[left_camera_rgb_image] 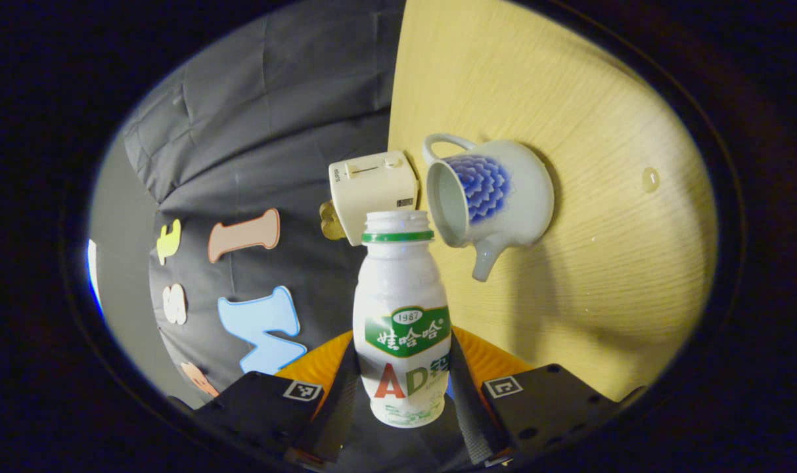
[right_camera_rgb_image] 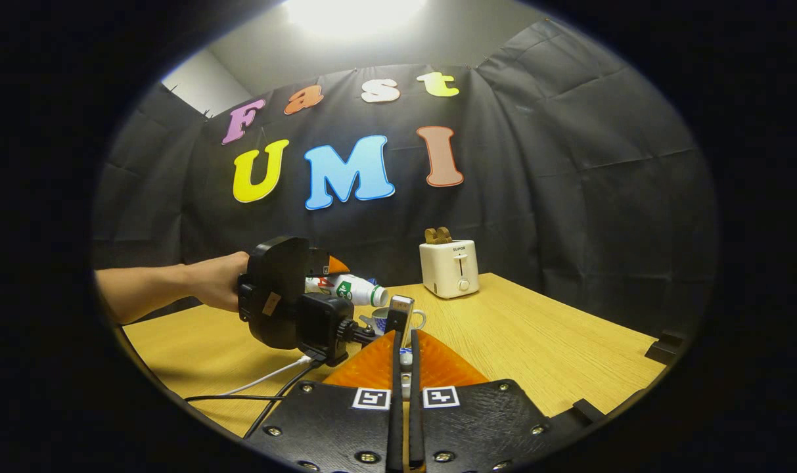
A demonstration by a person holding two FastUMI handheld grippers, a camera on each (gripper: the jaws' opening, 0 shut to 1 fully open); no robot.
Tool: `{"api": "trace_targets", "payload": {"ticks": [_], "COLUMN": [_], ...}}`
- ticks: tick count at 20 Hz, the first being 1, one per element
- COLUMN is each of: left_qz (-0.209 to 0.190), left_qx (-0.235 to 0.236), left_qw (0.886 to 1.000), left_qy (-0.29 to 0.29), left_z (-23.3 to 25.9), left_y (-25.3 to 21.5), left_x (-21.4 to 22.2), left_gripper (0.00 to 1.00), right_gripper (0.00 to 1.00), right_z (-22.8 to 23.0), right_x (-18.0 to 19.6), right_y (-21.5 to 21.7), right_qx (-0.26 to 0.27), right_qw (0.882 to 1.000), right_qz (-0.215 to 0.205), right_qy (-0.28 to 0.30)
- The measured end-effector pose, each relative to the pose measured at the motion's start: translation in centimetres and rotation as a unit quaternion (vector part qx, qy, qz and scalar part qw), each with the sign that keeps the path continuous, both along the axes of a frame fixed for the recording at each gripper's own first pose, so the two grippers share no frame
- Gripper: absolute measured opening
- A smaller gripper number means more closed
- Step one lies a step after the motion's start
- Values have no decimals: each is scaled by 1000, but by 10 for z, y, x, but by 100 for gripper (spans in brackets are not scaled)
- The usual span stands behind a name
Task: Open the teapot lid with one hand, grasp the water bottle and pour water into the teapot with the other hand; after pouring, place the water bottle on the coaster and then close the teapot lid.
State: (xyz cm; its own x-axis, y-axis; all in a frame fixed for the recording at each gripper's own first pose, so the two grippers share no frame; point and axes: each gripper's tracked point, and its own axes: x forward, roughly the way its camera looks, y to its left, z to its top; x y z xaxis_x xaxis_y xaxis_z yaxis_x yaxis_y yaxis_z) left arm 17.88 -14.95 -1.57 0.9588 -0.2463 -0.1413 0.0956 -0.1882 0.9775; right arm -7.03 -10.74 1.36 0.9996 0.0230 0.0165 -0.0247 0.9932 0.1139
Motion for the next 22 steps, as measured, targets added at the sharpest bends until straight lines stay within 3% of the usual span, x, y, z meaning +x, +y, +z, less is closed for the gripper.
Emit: {"api": "trace_targets", "payload": {"ticks": [4, 7, 8, 10, 12, 13, 14, 15, 16, 17, 18, 20, 22], "left_qz": [10, 4, 0, -7, -15, -23, -26, -29, -29, -33, -35, -35, -30], "left_qx": [-141, -281, -322, -418, -502, -548, -575, -600, -622, -643, -659, -681, -698], "left_qw": [989, 957, 943, 901, 854, 824, 804, 784, 766, 747, 733, 716, 702], "left_qy": [37, 77, 84, 116, 137, 143, 152, 156, 160, 164, 166, 151, 137], "left_z": [-2, 0, 3, 7, 22, 33, 36, 38, 40, 43, 47, 60, 69], "left_y": [23, 37, 40, 52, 68, 81, 87, 92, 98, 101, 105, 120, 133], "left_x": [-5, -23, -25, -36, -46, -50, -51, -53, -51, -51, -51, -52, -50], "left_gripper": [80, 80, 80, 80, 80, 80, 70, 70, 80, 80, 80, 75, 80], "right_gripper": [4, 4, 4, 4, 4, 4, 4, 4, 4, 4, 4, 4, 4], "right_z": [4, 10, 10, 17, 22, 26, 29, 32, 32, 32, 31, 28, 21], "right_x": [7, 23, 31, 52, 74, 88, 99, 112, 124, 135, 150, 173, 189], "right_y": [0, 5, 7, 14, 23, 27, 29, 31, 34, 35, 35, 37, 40], "right_qx": [-12, -24, -28, -31, -28, -33, -39, -47, -54, -57, -62, -78, -97], "right_qw": [1000, 1000, 999, 999, 999, 999, 999, 999, 998, 998, 998, 997, 995], "right_qz": [-2, 5, 7, 13, 21, 21, 20, 17, 17, 15, 11, 9, 12], "right_qy": [9, 15, 17, 18, 18, 15, 11, 11, 12, 14, 18, 19, 28]}}
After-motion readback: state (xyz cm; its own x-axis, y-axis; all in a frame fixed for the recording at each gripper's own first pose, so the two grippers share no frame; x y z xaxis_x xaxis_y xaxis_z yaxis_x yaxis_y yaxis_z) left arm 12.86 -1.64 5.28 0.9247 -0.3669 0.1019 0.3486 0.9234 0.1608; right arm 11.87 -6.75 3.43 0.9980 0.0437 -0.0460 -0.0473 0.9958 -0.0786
